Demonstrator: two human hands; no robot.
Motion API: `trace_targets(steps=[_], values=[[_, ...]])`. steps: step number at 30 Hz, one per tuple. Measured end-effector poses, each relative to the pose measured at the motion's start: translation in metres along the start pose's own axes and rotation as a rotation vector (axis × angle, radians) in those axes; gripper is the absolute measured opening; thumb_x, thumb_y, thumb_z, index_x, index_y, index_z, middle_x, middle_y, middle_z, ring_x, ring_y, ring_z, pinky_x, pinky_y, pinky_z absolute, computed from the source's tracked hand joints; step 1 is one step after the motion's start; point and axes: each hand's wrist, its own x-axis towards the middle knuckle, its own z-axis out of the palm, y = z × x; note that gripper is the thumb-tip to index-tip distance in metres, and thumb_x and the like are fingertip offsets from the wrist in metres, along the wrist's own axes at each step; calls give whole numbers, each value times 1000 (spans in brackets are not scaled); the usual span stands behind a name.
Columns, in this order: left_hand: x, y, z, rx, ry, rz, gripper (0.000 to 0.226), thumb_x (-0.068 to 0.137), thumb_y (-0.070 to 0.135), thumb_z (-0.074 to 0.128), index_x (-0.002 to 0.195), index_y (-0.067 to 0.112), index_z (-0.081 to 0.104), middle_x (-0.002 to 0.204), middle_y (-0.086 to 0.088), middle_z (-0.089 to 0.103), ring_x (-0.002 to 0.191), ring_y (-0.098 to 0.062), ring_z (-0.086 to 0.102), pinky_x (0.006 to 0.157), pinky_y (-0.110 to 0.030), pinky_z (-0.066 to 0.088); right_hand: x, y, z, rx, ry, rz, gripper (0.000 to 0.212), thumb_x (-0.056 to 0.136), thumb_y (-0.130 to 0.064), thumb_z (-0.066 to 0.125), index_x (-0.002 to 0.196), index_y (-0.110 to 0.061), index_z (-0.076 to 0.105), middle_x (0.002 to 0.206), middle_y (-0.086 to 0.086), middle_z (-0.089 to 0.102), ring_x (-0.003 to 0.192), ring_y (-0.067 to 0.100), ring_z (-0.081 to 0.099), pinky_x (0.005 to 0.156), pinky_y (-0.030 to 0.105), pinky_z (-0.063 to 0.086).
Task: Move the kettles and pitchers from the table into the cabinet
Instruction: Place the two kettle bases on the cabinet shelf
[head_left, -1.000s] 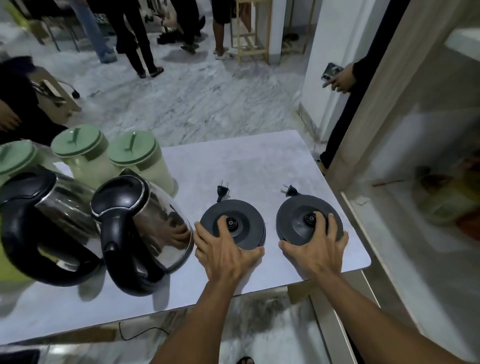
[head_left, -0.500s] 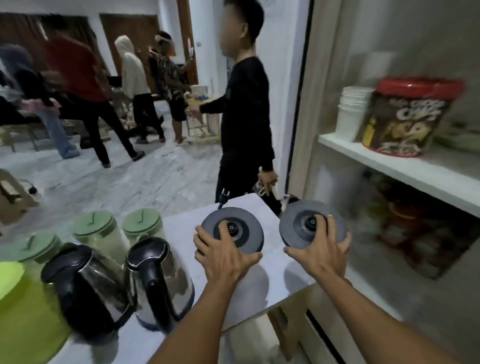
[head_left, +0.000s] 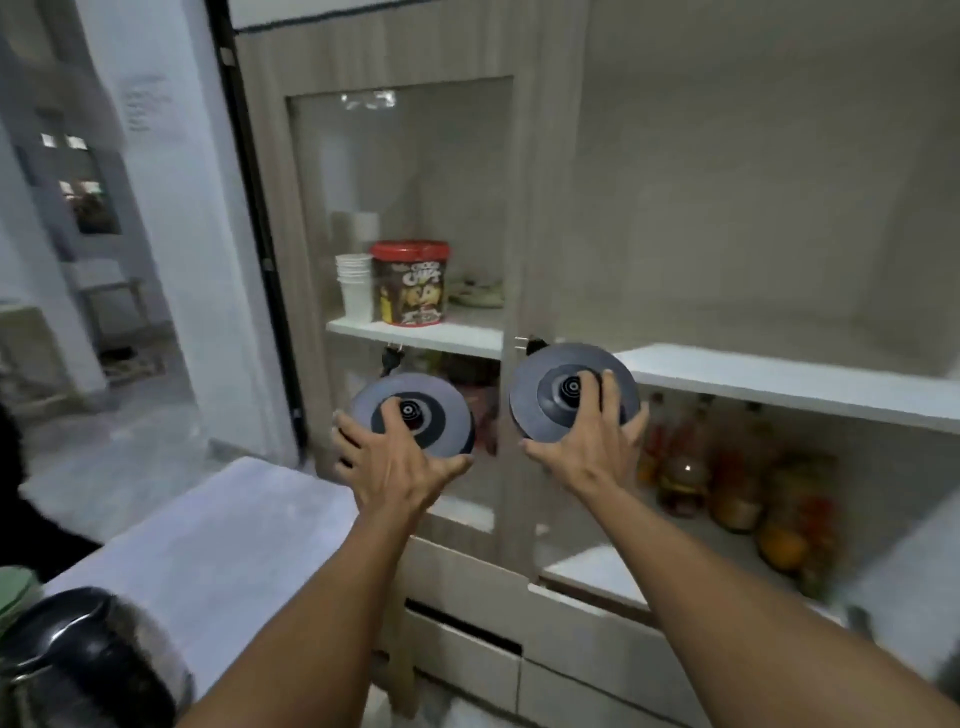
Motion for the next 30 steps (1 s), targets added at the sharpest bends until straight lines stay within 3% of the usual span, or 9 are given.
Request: trace_targets(steps=[3, 11, 19, 26, 30], values=[[-20, 66, 16, -33, -38, 137, 106, 59, 69, 78, 142, 26, 28, 160, -28, 2, 147, -48, 9, 113, -58, 23, 6, 53, -48, -80, 106, 67, 112, 66, -68, 73, 154, -23, 19, 166, 3, 7, 152, 33, 9, 122, 54, 1], [-65, 222, 64, -117, -138, 397, 106, 58, 69, 78, 141, 26, 29, 160, -30, 5, 147, -49, 8, 114, -58, 23, 28, 186, -146, -225, 222, 222, 113, 68, -73, 68, 154, -21, 17, 166, 6, 10, 153, 23, 12, 120, 56, 4], [-48, 299, 106, -135, -208, 359, 103, 52, 71, 80, 132, 27, 31, 155, -29, 13, 144, -47, 15, 110, -58, 28, 83, 238, -165, -209, 133, 298, 114, 67, -69, 72, 154, -22, 16, 163, 3, 17, 149, 27, 20, 119, 55, 15], [22, 346, 170, -133, -258, 322, 112, 53, 70, 81, 141, 25, 28, 157, -30, 7, 146, -48, 11, 112, -58, 24, 177, 263, -132, -75, 71, 378, 117, 61, -63, 79, 153, -26, 17, 160, 0, 20, 140, 43, 20, 111, 53, 32], [77, 378, 216, -105, -315, 330, 118, 53, 72, 81, 145, 24, 26, 156, -31, 11, 144, -50, 15, 113, -58, 24, 243, 278, -108, -111, -1, 431, 118, 61, -63, 79, 153, -26, 16, 162, 1, 14, 142, 45, 17, 113, 53, 26]])
